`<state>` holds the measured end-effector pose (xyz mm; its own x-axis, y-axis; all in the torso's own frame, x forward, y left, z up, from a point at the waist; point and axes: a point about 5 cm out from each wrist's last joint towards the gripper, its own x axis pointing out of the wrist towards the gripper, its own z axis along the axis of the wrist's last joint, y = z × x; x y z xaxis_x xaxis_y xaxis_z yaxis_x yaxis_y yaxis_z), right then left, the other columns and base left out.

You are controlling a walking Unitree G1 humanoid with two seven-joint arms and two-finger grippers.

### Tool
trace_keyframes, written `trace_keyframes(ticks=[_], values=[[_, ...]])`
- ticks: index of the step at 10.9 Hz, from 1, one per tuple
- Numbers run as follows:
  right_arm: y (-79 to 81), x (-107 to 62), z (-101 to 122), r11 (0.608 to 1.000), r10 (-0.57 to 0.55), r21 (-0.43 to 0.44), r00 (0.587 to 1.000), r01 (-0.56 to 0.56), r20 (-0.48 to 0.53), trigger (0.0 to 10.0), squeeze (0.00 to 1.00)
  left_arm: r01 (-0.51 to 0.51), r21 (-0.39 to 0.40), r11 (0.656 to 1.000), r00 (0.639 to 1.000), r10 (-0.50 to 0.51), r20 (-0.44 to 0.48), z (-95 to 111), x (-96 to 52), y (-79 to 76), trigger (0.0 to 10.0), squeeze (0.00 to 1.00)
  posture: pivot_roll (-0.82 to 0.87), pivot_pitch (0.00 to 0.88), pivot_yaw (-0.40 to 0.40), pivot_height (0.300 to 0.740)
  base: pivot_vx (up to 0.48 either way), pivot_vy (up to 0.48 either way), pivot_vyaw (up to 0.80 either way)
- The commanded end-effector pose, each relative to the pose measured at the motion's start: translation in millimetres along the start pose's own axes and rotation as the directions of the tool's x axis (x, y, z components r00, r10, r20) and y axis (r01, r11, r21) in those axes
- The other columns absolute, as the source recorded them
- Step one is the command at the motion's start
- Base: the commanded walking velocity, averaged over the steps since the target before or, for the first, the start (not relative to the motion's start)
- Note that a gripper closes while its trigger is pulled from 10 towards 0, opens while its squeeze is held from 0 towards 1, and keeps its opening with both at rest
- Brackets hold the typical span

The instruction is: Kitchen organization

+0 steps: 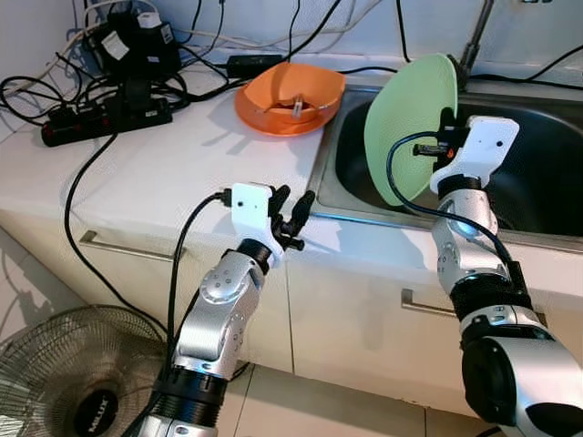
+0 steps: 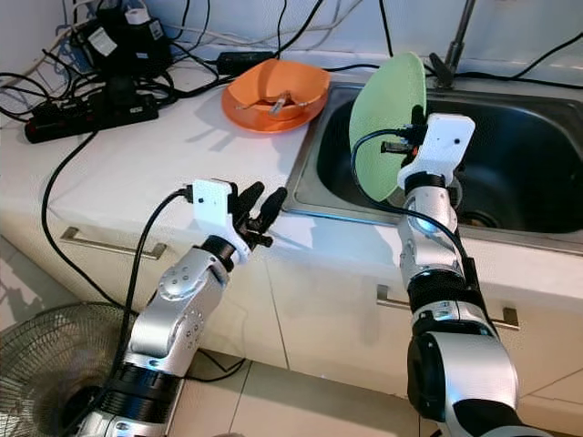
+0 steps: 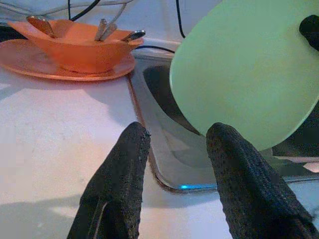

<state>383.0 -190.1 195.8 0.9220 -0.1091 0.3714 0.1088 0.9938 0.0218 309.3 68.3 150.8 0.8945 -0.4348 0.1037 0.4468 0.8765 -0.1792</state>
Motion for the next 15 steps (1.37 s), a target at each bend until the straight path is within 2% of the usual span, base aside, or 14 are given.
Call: trace_keyframes(ticks=[1,6,11,15], values=[[3.5,3.7,5.9,1.0,0.011,0.018,1.0,-0.011,0.024,10.0,0.0,-0.005,0.015,1.0,1.0,0.005,0.002,0.8,0.9,1.6,10.0,0.0,0.1,0.0,0.068,0.74,0.469,0.0,0.0],[4.2,4.0,5.4,1.0,0.009,0.018,1.0,-0.009,0.018,10.0,0.0,0.0,0.01,1.0,1.0,0.0,0.001,-0.1,-0.1,0.7,10.0,0.0,0.1,0.0,0.067,0.74,0.454,0.0,0.0],[4.1,3.6,4.3,1.0,0.005,0.011,1.0,-0.005,0.012,10.0,0.0,0.021,-0.001,1.0,1.0,-0.021,-0.004,-1.0,-0.3,-2.3,10.0,0.0,0.1,0.0,0.068,0.74,0.0,0.0,0.0],[5.9,4.4,-0.8,0.996,0.037,-0.084,0.999,-0.041,-0.04,10.0,0.0,0.022,-0.004,1.0,1.0,-0.022,-0.014,-3.0,-1.4,-1.9,10.0,0.0,0.1,0.0,0.066,0.74,0.0,0.0,0.0]])
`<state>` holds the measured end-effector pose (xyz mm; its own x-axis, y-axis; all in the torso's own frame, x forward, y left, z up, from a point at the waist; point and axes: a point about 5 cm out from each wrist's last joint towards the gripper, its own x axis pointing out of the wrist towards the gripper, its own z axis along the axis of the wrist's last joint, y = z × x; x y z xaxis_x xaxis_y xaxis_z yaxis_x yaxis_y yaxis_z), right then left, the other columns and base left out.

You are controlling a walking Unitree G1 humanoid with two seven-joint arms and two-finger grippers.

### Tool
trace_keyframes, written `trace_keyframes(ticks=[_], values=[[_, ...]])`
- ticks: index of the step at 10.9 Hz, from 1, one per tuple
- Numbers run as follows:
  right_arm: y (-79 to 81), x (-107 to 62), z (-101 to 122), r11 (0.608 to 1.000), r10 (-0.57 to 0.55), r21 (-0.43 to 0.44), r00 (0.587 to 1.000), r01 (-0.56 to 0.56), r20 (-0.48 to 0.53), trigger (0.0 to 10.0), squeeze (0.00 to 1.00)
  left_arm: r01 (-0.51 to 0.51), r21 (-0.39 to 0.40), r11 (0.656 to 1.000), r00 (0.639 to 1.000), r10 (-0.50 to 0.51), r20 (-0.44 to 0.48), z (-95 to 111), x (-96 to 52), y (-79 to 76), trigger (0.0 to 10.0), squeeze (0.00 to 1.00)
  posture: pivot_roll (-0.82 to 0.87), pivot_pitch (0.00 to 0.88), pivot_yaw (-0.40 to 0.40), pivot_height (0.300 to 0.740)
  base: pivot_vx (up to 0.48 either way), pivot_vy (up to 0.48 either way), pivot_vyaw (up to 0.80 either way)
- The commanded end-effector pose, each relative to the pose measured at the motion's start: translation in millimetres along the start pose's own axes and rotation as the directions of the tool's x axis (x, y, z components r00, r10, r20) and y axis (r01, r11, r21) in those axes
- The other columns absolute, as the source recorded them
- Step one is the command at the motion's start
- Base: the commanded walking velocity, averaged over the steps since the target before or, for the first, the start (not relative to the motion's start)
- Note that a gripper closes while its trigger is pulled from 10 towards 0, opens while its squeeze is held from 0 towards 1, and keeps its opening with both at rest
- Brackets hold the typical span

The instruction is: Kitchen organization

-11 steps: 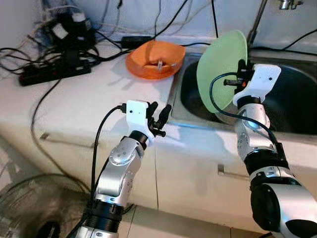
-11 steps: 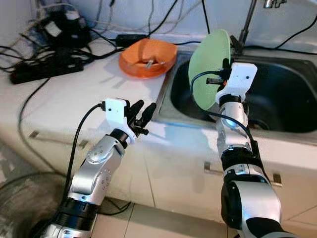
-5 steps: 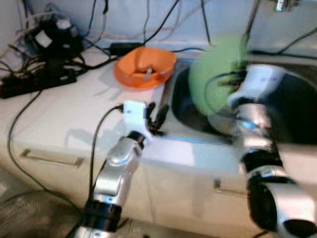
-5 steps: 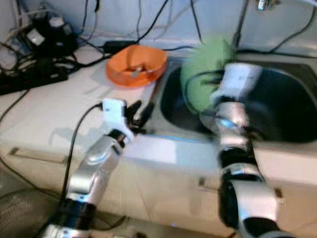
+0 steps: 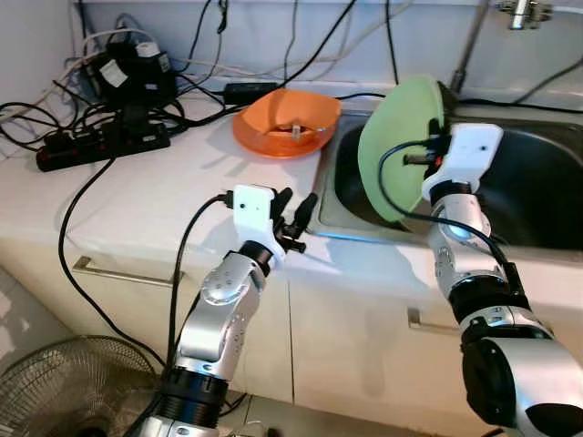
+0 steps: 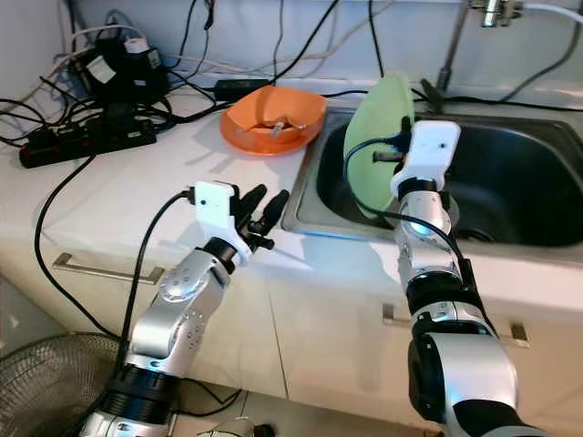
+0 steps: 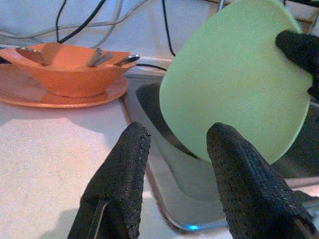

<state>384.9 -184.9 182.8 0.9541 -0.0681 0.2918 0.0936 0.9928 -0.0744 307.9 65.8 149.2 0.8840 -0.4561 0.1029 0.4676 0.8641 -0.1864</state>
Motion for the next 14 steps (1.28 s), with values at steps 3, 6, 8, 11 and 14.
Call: trace_keyframes(ticks=[3,6,8,11,14], values=[[3.9,5.5,-5,0.995,0.015,-0.096,0.996,-0.024,-0.094,10.0,0.0,0.002,0.01,1.0,1.0,-0.002,-0.019,-3,-0.8,0.7,10.0,0.0,0.1,0.0,0.065,0.74,0.0,0.0,0.0],[7.6,3.7,-9,0.993,0.03,-0.112,0.993,-0.043,-0.113,10.0,0.0,-0.008,0.013,1.0,1.0,0.008,-0.02,-3,-1.2,2.0,10.0,0.0,0.1,0.0,0.067,0.74,0.0,0.0,0.0],[8.7,3.5,-9,0.993,0.03,-0.111,0.992,-0.044,-0.119,10.0,0.0,-0.005,0.015,1.0,1.0,0.005,-0.021,-3,-0.8,1.3,10.0,0.0,0.1,0.0,0.072,0.74,0.0,0.0,0.0],[10.3,1.1,-13,0.991,0.045,-0.118,0.99,-0.061,-0.134,10.0,1.0,-0.005,0.016,1.0,1.0,0.005,-0.022,-4,-0.9,1.1,10.0,0.0,0.1,0.0,0.069,0.74,0.0,0.0,0.0],[16.9,1.4,-13,0.986,0.084,-0.13,0.986,-0.103,-0.143,10.0,0.0,-0.009,0.015,1.0,1.0,0.009,-0.024,-4,-0.9,1.2,10.0,0.0,0.1,0.0,0.068,0.74,0.0,0.0,0.0]])
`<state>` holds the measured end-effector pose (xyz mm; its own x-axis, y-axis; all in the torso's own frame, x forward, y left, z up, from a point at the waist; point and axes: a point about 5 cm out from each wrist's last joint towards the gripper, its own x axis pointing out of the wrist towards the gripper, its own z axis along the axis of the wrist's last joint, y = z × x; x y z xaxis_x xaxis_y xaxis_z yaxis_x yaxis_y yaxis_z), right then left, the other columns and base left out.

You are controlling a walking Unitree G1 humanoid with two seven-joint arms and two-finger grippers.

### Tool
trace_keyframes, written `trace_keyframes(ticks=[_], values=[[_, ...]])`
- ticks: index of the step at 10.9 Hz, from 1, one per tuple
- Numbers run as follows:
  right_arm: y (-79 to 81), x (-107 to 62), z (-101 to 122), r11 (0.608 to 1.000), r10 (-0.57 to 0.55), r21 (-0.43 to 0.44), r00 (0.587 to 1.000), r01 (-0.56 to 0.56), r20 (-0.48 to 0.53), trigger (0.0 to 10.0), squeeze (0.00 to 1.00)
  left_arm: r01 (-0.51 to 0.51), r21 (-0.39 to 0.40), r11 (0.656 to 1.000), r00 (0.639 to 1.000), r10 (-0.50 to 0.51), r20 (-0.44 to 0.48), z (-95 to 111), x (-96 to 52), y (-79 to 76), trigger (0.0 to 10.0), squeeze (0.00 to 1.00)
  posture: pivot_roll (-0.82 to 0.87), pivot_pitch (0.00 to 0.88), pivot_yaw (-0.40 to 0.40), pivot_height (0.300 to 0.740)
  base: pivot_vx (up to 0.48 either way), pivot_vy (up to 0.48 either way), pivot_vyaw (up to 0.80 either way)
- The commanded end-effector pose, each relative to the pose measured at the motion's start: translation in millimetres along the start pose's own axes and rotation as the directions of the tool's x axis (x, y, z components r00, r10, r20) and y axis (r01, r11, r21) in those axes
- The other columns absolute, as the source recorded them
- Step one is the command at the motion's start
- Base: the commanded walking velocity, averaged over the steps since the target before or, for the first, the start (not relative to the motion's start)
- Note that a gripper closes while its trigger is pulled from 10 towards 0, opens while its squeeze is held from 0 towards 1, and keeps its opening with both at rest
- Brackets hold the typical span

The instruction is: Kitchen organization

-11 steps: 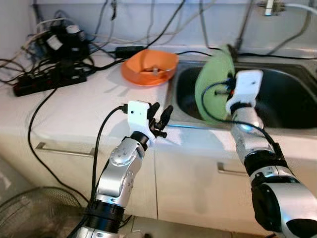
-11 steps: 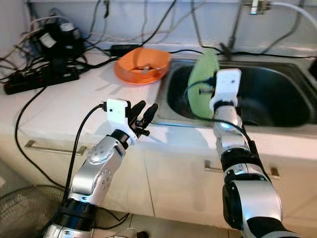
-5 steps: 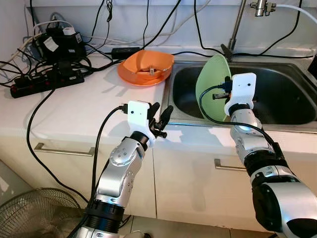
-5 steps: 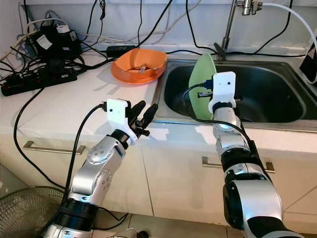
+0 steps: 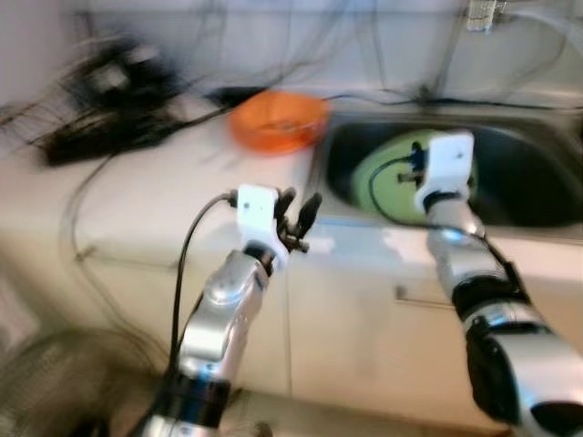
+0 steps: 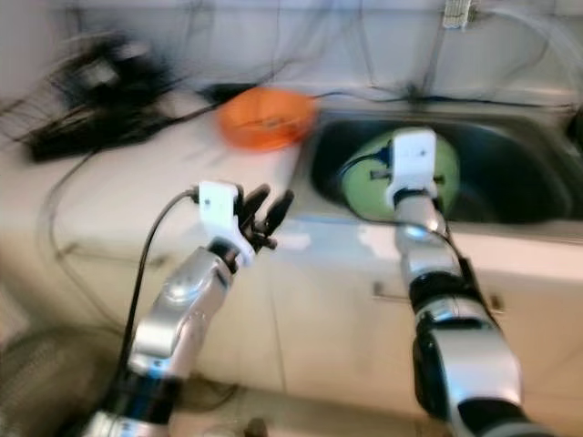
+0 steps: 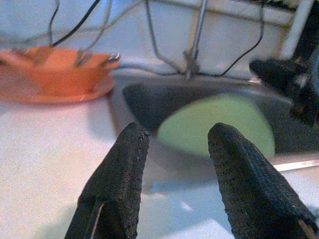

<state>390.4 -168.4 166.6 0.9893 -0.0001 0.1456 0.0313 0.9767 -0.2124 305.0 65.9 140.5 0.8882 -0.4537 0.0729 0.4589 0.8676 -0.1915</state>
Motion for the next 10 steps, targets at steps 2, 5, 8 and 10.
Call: trace_keyframes(ticks=[2,5,8,10], values=[[-2.8,1.5,3,1.0,-0.007,0.01,1.0,0.007,0.006,10.0,0.0,-0.003,0.018,1.0,1.0,0.003,0.005,4,2.5,0.6,10.0,0.0,0.1,0.0,0.064,0.74,0.0,0.0,0.0],[-2.1,1.7,21,0.994,-0.024,0.107,0.993,0.012,0.112,10.0,0.0,-0.104,0.016,0.995,0.992,0.102,0.072,16,4.1,14.3,10.0,0.0,0.09,0.0,0.065,0.74,0.0,0.0,0.0],[3.3,-4.8,9,0.993,-0.013,0.115,0.996,0.003,0.088,10.0,0.0,-0.115,0.032,0.993,0.992,0.113,0.059,11,3.9,15.3,10.0,0.0,0.09,0.0,0.066,0.74,0.0,0.0,0.0],[6.8,-7.7,7,0.992,-0.004,0.124,0.997,-0.006,0.082,10.0,0.0,-0.133,0.031,0.991,0.99,0.131,0.06,9,4.6,17.8,10.0,0.0,0.09,0.0,0.064,0.74,0.0,0.0,0.0]])
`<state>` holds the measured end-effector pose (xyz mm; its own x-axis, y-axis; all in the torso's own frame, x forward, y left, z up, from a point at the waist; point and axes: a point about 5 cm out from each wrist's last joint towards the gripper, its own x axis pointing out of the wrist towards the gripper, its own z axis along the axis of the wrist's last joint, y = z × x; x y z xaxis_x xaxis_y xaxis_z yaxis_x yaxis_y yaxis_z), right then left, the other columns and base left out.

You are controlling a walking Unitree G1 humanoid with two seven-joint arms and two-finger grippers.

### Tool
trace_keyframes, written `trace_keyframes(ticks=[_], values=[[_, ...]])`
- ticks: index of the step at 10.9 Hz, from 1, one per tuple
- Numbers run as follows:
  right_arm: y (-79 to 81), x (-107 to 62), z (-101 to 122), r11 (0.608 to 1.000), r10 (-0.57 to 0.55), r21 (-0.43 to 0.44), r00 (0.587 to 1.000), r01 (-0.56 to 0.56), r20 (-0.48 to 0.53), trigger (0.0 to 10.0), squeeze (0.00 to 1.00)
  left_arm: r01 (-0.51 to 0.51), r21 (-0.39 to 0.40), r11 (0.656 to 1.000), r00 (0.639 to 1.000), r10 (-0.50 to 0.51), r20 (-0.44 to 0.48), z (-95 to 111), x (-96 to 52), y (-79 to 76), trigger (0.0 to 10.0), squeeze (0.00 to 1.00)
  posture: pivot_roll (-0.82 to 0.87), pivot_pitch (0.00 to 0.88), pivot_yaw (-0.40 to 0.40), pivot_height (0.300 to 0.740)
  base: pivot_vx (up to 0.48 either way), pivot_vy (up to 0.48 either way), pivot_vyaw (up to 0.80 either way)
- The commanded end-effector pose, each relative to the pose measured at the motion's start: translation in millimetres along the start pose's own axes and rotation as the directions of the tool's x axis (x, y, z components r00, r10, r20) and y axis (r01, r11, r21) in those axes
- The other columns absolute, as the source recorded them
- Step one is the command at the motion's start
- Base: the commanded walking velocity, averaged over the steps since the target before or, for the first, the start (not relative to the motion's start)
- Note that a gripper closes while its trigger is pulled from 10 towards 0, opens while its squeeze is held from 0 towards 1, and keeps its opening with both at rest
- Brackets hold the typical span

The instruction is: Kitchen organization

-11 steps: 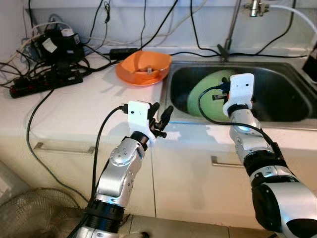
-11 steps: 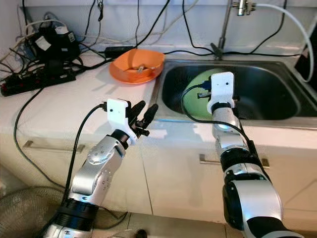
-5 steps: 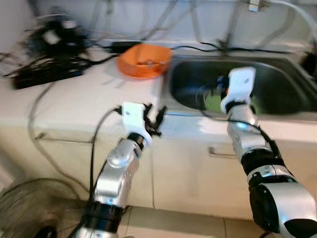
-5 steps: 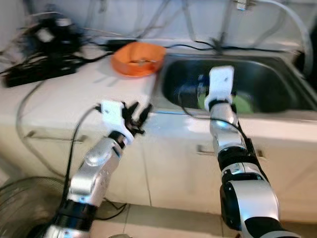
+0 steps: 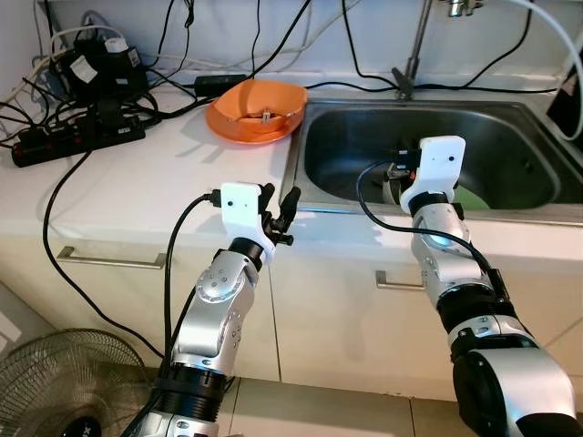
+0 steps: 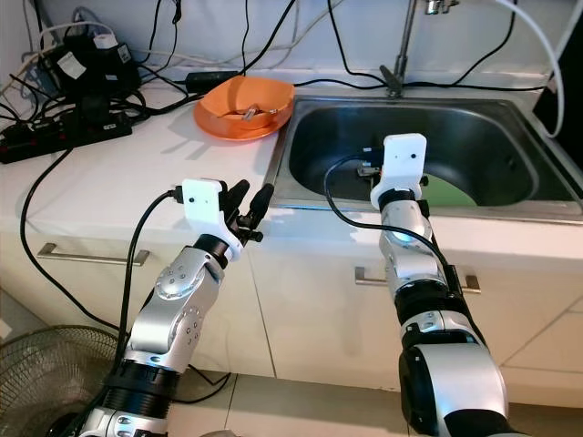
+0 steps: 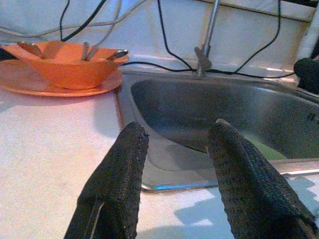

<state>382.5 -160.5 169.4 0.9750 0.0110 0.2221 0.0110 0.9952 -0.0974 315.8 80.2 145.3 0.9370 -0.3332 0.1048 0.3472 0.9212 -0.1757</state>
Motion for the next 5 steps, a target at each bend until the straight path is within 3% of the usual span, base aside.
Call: trace_keyframes(ticks=[1,3,5], values=[[1.9,-1.5,0,1.0,0.006,0.015,1.0,-0.006,0.003,10.0,0.0,-0.027,0.006,1.0,1.0,0.027,0.004,0,1.7,4.0,10.0,0.0,0.09,0.0,0.064,0.74,0.0,0.0,0.0],[6.5,-4.6,0,0.998,0.014,0.06,1.0,-0.015,0.02,10.0,0.0,-0.056,0.014,0.998,0.998,0.056,0.013,0,2.1,8.4,10.0,0.0,0.09,0.0,0.063,0.74,0.0,0.0,0.0],[13.7,-10.9,1,0.996,0.034,0.083,0.998,-0.039,0.054,10.0,0.0,-0.097,0.075,0.992,0.995,0.095,0.035,3,3.4,16.9,10.0,0.0,0.08,0.0,0.069,0.74,0.0,0.0,0.0]])
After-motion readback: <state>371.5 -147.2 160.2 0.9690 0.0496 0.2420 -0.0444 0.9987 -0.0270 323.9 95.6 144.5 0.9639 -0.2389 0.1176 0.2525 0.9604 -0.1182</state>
